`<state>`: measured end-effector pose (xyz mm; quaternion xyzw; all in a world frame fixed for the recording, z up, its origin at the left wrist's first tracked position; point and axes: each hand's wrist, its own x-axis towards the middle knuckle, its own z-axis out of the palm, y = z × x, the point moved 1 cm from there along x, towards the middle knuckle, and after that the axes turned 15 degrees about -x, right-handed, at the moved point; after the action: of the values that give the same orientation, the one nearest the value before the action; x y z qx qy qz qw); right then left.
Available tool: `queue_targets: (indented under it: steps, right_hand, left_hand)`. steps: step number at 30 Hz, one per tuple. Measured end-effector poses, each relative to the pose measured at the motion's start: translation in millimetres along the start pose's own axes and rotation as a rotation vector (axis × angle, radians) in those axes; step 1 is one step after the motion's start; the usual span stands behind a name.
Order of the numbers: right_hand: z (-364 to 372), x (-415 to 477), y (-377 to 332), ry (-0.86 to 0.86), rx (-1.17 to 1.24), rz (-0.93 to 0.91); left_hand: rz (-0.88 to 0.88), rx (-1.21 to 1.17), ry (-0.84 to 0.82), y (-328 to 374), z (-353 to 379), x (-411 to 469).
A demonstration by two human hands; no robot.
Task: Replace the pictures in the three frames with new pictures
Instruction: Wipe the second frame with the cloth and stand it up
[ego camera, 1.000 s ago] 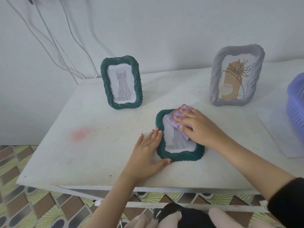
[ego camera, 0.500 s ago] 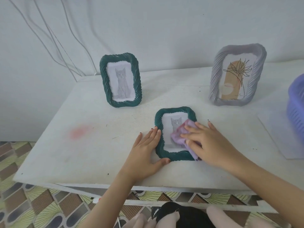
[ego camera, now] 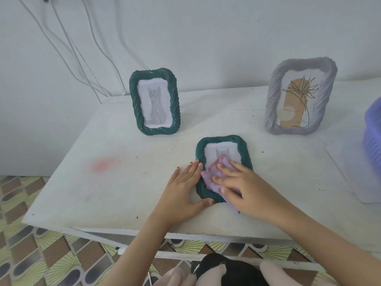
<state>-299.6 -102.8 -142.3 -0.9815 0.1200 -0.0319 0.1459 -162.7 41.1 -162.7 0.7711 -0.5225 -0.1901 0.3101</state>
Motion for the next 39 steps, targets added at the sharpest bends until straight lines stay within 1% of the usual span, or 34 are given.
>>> queue_targets:
  steps: [2, 4, 7, 10, 12, 14, 16, 18, 21, 23, 25, 26, 27, 28, 29, 31, 32, 33, 36, 37, 39]
  right_hand:
    - [-3, -15, -1, 0.007, 0.147, 0.068]
    - [-7, -23, -2, 0.068, 0.234, 0.174]
    - [-8, -26, -2, 0.126, 0.155, 0.338]
    - [-9, -24, -1, 0.23, 0.083, 0.364]
    - [-14, -19, 1, 0.269, 0.141, 0.387]
    - [-22, -14, 1, 0.276, 0.347, 0.432]
    - [-32, -10, 1, 0.295, 0.611, 0.461]
    - [-41, -7, 1, 0.296, 0.863, 0.487]
    - [-49, -2, -1, 0.302, 1.189, 0.501]
    - [-51, 2, -7, 0.309, 1.338, 0.488]
    - [-51, 6, -12, 0.312, 1.402, 0.452]
    - [-51, 7, -12, 0.315, 1.401, 0.428]
    - [-51, 7, -12, 0.321, 1.363, 0.412]
    - [-49, 7, -10, 0.329, 1.255, 0.416]
    - [-46, 6, -5, 0.335, 1.073, 0.433]
    - [-37, 4, 6, 0.328, 0.625, 0.458]
    - [-32, 3, 12, 0.31, 0.439, 0.464]
    - [-25, 1, 18, 0.303, 0.306, 0.475]
    - [-11, -4, 25, 0.287, 0.043, 0.548]
    - [-8, -5, 25, 0.267, -0.021, 0.575]
    - [-5, -6, 23, 0.213, -0.092, 0.61]
  left_hand:
    - [0.0, 0.018, 0.004, 1, 0, 0]
    - [0.009, 0.039, 0.009, 1, 1, -1]
    - [0.012, 0.039, 0.009, 2, 1, -1]
    - [-0.009, -0.095, 0.029, 5, 0, -1]
    - [-0.014, -0.214, 0.08, 9, -2, 0]
    - [-0.011, -0.325, 0.14, 17, -2, 0]
    - [-0.003, -0.484, 0.186, 27, -4, 1]
    - [-0.004, -0.706, 0.193, 40, -6, 4]
    - [0.032, -1.069, 0.154, 52, -11, 10]
    - [-0.012, -1.213, 0.129, 58, -15, 13]
    - [-0.091, -1.285, 0.141, 63, -18, 16]
    - [-0.121, -1.296, 0.173, 63, -20, 17]
    - [-0.145, -1.291, 0.217, 63, -24, 18]
    - [-0.159, -1.28, 0.264, 59, -30, 19]
    - [-0.168, -1.26, 0.309, 54, -37, 18]
    - [-0.186, -1.178, 0.373, 38, -54, 16]
    - [-0.211, -1.119, 0.406, 27, -63, 14]
    - [-0.243, -1.049, 0.436, 16, -72, 11]
    - [-0.33, -0.808, 0.493, -12, -95, 5]
    - [-0.362, -0.693, 0.499, -21, -99, 4]
    - [-0.458, -0.39, 0.452, -40, -103, 3]
